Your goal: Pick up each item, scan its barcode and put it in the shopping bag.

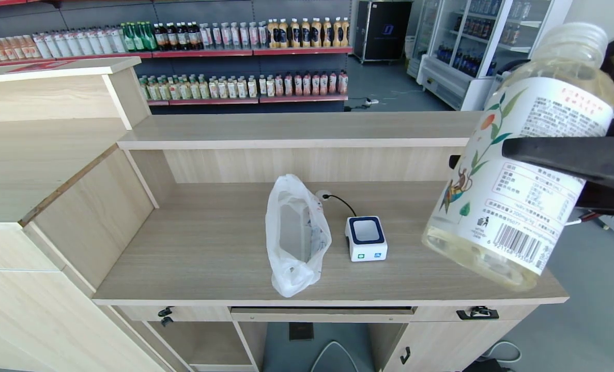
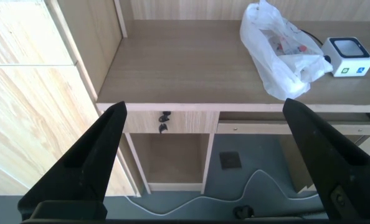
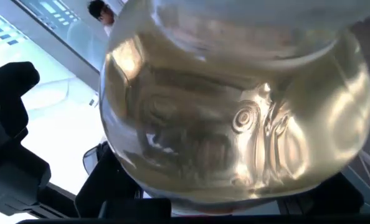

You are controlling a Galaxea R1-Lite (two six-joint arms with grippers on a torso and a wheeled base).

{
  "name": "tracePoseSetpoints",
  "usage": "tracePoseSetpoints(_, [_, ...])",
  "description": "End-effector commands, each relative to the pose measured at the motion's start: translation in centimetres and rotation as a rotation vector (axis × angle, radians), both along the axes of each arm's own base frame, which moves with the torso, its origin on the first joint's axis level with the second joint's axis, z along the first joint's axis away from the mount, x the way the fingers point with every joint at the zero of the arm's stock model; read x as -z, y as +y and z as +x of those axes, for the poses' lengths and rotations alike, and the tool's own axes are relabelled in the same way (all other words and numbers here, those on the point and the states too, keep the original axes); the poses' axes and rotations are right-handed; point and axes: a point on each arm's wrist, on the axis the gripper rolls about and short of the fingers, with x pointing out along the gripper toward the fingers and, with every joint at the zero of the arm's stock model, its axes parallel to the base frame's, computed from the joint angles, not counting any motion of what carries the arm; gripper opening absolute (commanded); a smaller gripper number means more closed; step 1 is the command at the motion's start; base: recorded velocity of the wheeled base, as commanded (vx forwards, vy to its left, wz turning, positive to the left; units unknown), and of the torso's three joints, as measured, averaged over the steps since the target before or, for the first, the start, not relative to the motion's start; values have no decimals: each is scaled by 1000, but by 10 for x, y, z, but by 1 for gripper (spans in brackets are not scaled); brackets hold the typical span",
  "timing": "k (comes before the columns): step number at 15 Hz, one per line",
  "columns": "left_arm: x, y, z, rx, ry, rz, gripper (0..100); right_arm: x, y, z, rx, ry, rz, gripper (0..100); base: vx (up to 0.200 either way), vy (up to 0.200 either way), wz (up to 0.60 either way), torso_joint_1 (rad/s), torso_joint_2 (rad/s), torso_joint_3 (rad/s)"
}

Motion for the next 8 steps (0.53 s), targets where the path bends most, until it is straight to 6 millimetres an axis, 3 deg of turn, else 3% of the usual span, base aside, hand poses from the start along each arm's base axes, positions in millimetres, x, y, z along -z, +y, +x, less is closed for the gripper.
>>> tracePoseSetpoints(1, [0, 0, 0, 0, 1, 0, 100, 0, 1, -2, -10, 0, 0, 0, 0, 0, 0, 0, 0, 0])
tracePoseSetpoints(8, [0, 0, 0, 0, 1, 0, 100, -6, 1, -13, -92, 41, 5, 0, 0, 0, 0, 0, 0, 0])
